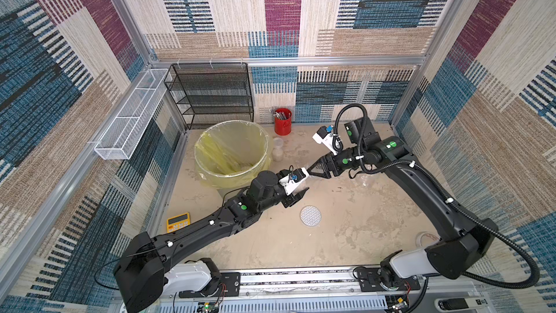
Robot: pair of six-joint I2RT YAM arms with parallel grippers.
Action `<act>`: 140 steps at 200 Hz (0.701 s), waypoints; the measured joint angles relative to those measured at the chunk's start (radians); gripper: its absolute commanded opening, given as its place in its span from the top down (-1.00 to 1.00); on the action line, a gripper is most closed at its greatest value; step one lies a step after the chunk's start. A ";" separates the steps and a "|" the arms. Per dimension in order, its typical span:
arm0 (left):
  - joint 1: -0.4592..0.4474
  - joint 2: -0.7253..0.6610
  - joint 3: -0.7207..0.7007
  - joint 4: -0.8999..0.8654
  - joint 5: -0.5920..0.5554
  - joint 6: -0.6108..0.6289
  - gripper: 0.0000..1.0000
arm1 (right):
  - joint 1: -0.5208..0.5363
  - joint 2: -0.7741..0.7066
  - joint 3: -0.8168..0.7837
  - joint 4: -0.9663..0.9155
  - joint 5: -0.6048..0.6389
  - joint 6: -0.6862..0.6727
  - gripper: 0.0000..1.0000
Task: Empty moldy rice from jars
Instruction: Unscrew the lid from the jar.
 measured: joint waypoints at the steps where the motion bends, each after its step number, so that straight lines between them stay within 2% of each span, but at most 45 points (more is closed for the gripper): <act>1: 0.000 0.000 0.000 -0.001 -0.001 0.000 0.66 | 0.000 0.001 0.001 -0.001 0.000 -0.003 -0.09; 42: 0.011 -0.006 -0.006 -0.048 -0.002 -0.002 0.69 | 0.000 0.070 0.043 -0.055 -0.033 -0.158 -0.06; 83: 0.033 -0.047 -0.022 -0.066 0.031 0.001 0.72 | 0.000 0.072 0.071 -0.061 -0.024 -0.276 -0.13; 120: 0.045 -0.071 -0.033 -0.114 0.110 0.009 0.74 | -0.006 0.037 0.030 0.013 0.005 -0.339 -0.12; 140: 0.050 -0.068 -0.033 -0.120 0.113 0.009 0.74 | -0.007 0.031 -0.010 0.039 0.016 -0.343 -0.13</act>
